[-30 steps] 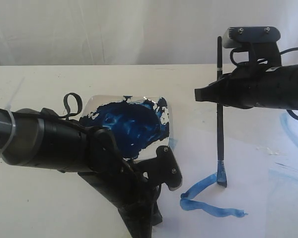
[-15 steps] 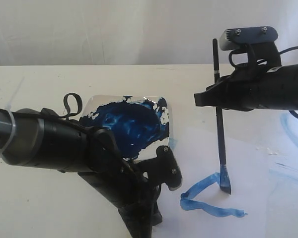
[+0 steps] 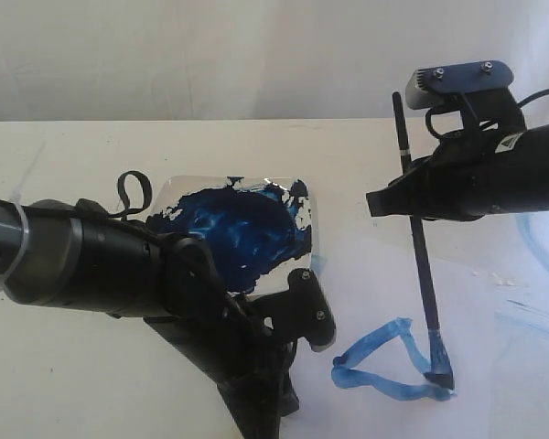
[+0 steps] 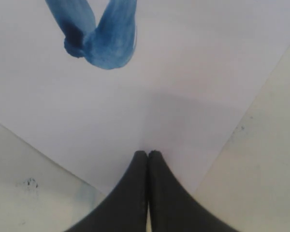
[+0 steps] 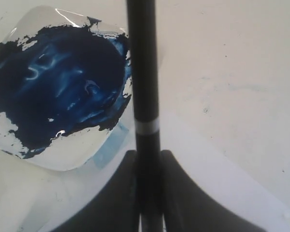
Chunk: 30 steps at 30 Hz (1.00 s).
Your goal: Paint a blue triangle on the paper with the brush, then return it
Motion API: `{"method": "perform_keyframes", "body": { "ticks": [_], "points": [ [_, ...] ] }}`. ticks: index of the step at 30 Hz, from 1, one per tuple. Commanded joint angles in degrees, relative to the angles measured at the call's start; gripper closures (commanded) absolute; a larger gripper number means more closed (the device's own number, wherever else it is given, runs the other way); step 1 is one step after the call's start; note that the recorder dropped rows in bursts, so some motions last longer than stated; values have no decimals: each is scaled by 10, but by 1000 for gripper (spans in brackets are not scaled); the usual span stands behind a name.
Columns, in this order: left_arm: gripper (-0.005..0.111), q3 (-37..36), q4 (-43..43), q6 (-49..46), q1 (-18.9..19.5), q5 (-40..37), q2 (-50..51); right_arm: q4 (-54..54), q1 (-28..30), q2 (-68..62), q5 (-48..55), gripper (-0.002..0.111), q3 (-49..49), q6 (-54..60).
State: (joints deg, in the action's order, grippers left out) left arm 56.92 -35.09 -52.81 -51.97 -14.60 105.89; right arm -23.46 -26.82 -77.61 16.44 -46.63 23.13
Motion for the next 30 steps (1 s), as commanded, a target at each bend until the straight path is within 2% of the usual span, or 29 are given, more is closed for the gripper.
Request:
{"method": "perform_keyframes", "body": {
  "ticks": [1,9,19,30],
  "points": [
    [107,-4,-6,2,-1,-26,9,23,0,15,25,108,1,-19],
    [107,-4,-6,2,-1,-30,9,36,0,36,18,108,1,-30],
    [107,-4,-6,2,-1,-30,9,23,0,42,-136,108,1,-30],
    [107,-4,-6,2,-1,-30,9,22,-3,-12,-155,108,1,-61]
  ]
}}
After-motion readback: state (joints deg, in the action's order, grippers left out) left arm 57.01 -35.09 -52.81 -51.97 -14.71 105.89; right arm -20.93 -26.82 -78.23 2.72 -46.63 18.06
